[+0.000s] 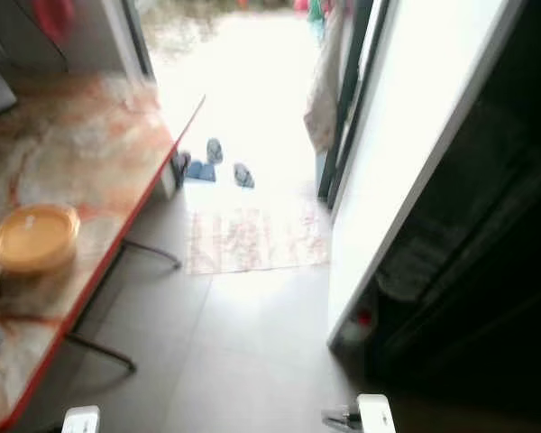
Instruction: Restocking fridge
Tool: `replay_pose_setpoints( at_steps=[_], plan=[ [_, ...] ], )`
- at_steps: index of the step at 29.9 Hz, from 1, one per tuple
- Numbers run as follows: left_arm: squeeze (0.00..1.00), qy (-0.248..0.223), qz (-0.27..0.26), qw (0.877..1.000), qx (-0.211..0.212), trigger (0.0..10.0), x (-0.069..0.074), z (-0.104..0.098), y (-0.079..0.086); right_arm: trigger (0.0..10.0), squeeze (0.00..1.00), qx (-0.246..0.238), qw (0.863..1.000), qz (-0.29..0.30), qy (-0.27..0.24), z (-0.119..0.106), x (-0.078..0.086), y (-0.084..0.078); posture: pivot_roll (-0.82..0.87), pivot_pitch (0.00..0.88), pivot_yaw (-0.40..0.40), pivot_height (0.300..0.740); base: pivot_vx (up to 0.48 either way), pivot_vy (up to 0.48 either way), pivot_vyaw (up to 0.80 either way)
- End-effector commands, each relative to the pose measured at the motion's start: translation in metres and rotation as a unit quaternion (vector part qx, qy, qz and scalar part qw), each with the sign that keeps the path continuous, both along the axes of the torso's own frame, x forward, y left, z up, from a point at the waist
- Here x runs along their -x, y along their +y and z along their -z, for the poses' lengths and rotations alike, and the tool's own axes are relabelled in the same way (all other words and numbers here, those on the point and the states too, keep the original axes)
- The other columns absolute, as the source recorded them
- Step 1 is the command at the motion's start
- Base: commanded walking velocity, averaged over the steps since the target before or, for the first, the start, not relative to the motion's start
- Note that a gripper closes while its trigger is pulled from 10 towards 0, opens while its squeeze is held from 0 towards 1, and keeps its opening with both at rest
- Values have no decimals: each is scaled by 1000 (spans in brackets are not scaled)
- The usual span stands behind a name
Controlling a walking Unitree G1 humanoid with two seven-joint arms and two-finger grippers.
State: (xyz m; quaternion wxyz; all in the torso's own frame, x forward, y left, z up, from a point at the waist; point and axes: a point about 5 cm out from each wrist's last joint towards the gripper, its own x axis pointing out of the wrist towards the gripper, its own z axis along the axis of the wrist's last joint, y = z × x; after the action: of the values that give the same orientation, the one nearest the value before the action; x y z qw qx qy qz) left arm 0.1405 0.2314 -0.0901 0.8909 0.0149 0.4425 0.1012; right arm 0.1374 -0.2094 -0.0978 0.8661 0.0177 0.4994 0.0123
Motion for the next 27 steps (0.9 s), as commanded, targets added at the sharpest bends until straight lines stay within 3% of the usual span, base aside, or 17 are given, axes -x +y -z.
replay_pose_setpoints(
  at_steps=[1,27],
  plan=[
    [0,12,-4,1000,4,10000,8,4,-3,10000,0,3,1000,-5,14,2,8,-3,2,103,-12,740,0,0,800],
    [0,7,-14,1000,-2,10000,6,3,-3,10000,0,4,1000,-14,14,1,6,-4,12,93,-18,740,0,0,757]
  ],
)
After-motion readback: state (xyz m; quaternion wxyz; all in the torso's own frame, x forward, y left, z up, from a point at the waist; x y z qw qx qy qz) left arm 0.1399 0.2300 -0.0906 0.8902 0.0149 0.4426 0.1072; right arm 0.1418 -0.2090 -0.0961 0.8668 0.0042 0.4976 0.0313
